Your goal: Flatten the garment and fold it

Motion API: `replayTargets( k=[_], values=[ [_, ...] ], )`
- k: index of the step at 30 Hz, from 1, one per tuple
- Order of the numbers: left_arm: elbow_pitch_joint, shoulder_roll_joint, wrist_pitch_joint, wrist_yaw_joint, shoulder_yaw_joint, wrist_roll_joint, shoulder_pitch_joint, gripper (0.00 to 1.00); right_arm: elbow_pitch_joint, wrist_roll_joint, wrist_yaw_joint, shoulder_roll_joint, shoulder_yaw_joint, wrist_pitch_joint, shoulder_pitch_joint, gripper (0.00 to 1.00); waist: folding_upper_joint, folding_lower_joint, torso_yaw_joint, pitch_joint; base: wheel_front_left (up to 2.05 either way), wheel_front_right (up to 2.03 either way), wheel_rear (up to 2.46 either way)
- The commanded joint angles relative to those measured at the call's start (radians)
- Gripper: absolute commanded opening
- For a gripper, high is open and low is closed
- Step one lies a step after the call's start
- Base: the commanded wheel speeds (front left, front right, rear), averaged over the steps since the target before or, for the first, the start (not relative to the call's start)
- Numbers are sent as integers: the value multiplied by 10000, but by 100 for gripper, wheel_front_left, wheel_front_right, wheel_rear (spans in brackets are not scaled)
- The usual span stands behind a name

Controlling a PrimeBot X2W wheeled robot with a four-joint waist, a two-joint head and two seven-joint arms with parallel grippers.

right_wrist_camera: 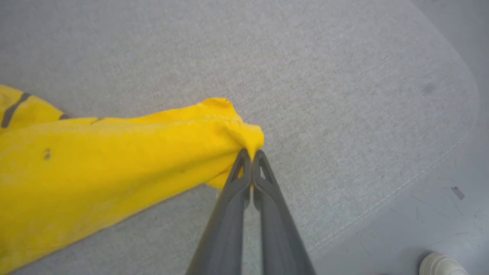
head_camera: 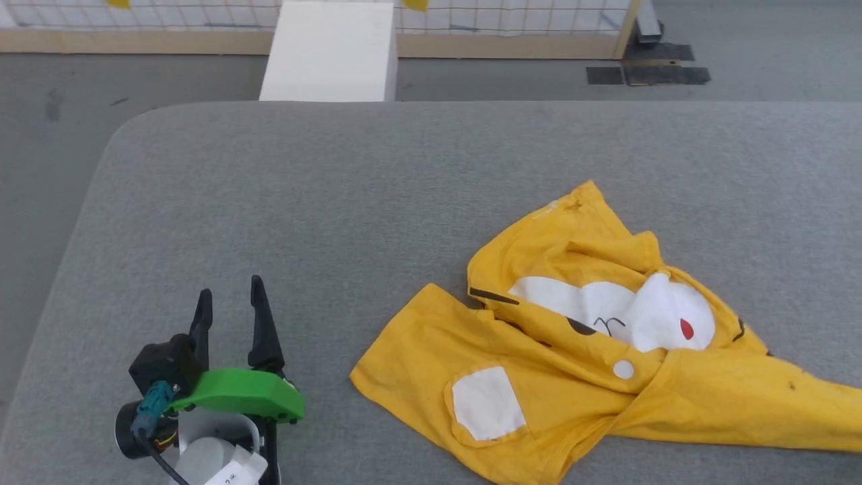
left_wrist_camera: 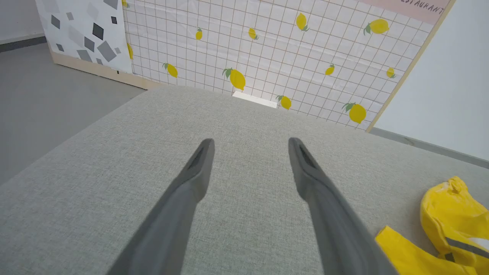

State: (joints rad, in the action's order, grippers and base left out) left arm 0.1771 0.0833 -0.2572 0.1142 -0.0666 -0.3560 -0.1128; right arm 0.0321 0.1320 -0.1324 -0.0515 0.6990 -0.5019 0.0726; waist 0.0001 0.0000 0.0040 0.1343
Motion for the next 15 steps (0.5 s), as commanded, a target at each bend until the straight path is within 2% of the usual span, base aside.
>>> replayTargets(
  k=[1, 6, 8, 13, 15],
  values=[
    [54, -64, -45, -86, 2, 77, 49, 100, 308, 75, 17, 13, -8, 3, -90, 0, -1, 0, -280, -18, 0, 0, 0],
    [229, -84, -45, -209, 4, 141, 11, 100, 1365, 484, 17, 13, -272, 180, -309, 0, -1, 0, -479, -23, 0, 0, 0],
    [351, -63, -45, -279, -47, 166, 32, 100, 1518, 490, 17, 13, -405, 395, -352, 100, -1, 0, -519, -59, 0, 0, 0],
    [578, 46, 98, -428, -269, 240, 147, 100, 1087, 211, 17, 13, -672, 1614, -302, 100, -1, 0, -521, -247, 0, 0, 0],
    [616, 111, 354, -531, -432, 263, 227, 100, 601, 0, 17, 13, -1155, 2252, -133, 100, -1, 0, -509, -316, 0, 0, 0]
  ],
)
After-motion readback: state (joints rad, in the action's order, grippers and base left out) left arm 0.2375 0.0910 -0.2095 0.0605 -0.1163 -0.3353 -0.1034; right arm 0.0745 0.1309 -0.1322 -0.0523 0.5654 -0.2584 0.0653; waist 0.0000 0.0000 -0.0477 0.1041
